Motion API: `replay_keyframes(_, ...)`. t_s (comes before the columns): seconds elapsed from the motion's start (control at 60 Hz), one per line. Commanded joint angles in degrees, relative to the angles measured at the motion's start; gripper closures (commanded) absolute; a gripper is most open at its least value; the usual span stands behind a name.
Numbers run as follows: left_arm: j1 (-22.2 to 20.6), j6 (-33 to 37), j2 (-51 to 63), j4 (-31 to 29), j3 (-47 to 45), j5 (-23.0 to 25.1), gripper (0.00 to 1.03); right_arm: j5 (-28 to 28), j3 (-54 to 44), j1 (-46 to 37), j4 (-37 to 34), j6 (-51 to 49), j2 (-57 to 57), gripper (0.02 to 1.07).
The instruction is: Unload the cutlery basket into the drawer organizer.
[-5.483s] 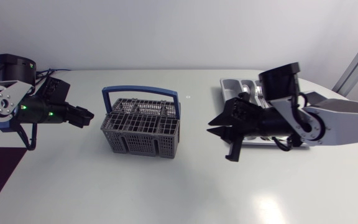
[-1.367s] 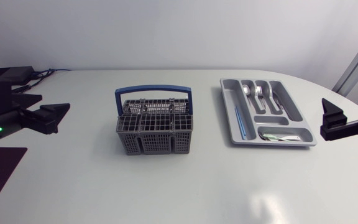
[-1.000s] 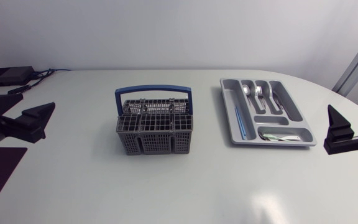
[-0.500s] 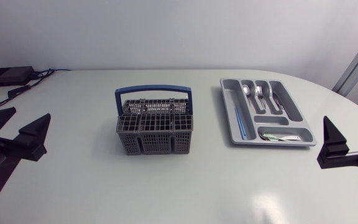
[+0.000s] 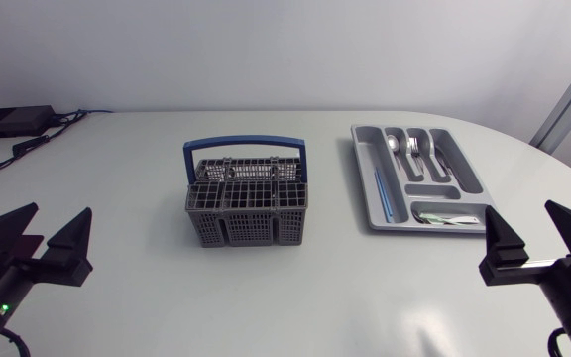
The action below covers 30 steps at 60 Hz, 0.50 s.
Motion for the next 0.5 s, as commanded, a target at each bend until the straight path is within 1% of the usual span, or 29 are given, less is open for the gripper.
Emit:
replay_keyframes(0.0, -1.37, -2.58, -2.58, 1.08, -3.01, -1.39, 0.04, 0.96, -2.35, 1.34, -0.60, 3.90, -1.25, 0.06)
replay_keyframes(0.167, -3.73, -4.73, -7.29, 1.34, -6.81, -4.43, 0.04, 2.11, -4.58, 3.68, -1.04, 7.60, -3.27, 0.06)
replay_keyframes(0.483, -3.73, -4.73, -7.29, 1.34, -6.81, -4.43, 0.04, 2.11, -4.58, 3.68, -1.04, 7.60, -3.27, 0.06)
